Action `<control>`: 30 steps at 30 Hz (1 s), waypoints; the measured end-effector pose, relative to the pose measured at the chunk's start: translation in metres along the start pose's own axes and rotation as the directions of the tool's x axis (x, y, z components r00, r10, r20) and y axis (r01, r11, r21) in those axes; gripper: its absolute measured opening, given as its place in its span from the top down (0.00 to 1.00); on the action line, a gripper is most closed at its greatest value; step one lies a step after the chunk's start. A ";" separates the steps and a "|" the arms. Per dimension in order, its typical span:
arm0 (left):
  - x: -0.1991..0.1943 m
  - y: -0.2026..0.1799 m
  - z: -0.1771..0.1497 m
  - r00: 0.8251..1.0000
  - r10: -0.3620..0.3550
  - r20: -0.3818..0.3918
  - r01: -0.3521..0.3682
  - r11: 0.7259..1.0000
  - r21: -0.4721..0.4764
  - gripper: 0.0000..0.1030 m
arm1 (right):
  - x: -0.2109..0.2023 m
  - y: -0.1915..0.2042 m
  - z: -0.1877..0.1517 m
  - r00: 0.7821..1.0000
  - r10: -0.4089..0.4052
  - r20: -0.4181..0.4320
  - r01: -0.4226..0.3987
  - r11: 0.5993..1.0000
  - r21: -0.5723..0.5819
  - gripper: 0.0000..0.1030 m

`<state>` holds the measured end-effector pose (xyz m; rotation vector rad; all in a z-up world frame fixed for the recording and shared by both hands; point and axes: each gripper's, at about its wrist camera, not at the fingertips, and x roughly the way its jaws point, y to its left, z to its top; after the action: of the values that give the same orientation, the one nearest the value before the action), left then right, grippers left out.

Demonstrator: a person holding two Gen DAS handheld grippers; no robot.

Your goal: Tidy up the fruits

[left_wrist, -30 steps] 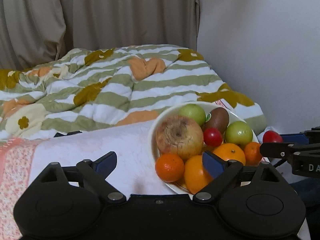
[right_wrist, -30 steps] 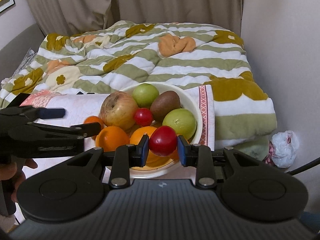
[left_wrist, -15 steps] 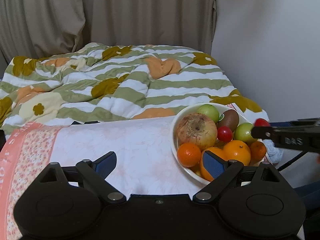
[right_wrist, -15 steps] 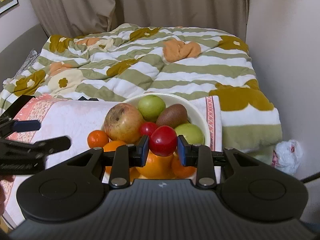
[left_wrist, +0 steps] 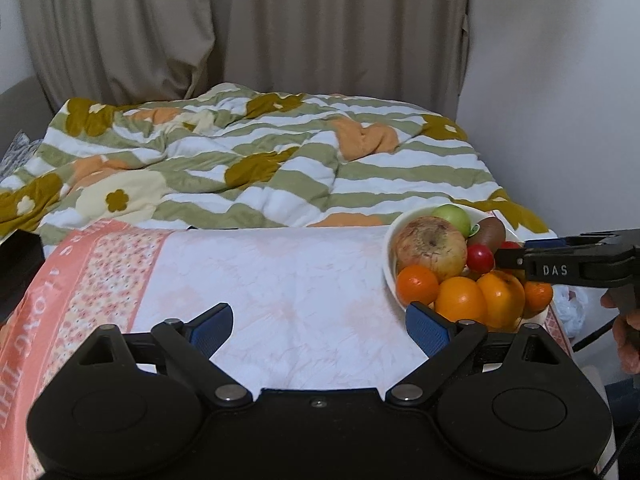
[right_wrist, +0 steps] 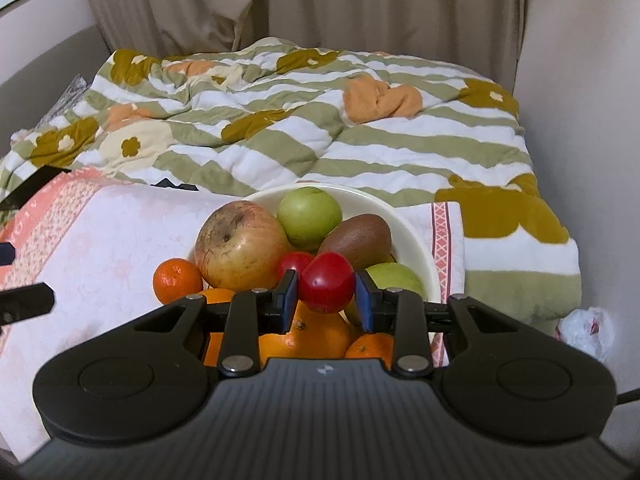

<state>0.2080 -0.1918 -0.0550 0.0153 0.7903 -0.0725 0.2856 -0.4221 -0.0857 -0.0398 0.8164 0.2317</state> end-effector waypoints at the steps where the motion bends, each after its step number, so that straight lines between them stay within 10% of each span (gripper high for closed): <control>1: -0.002 0.002 0.000 1.000 0.001 0.002 -0.001 1.000 -0.005 0.07 | -0.002 0.002 -0.001 1.000 -0.007 0.005 0.007 1.000 -0.007 0.32; 5: -0.013 0.010 -0.002 1.000 0.007 0.018 -0.007 1.000 -0.013 0.07 | -0.019 0.008 -0.004 0.998 -0.028 0.047 0.028 1.000 -0.002 0.04; 30: -0.156 0.101 -0.031 0.968 -0.012 0.249 -0.001 0.999 0.049 0.03 | -0.203 0.148 -0.035 0.964 -0.129 0.234 0.111 0.990 0.088 0.00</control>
<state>0.0836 -0.0809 0.0325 0.0493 0.5366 -0.0969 0.0939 -0.3202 0.0455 0.0085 0.5789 0.0883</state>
